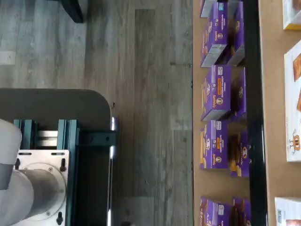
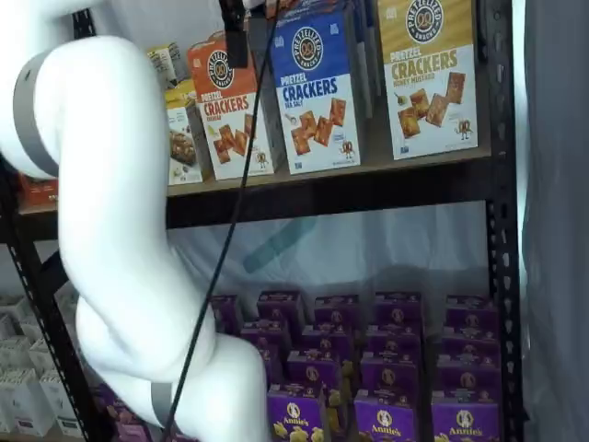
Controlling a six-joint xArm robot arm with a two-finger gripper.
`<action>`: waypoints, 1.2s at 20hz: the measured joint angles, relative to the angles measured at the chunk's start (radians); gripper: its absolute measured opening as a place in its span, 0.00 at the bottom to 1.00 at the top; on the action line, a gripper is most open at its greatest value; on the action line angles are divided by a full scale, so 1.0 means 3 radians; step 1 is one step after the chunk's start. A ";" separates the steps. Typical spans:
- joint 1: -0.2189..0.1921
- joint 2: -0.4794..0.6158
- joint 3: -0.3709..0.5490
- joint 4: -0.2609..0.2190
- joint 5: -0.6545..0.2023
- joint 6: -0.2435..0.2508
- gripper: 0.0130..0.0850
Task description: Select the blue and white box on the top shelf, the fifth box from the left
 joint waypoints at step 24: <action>-0.0304 -0.0192 0.0218 0.0419 -0.0209 -0.0098 1.00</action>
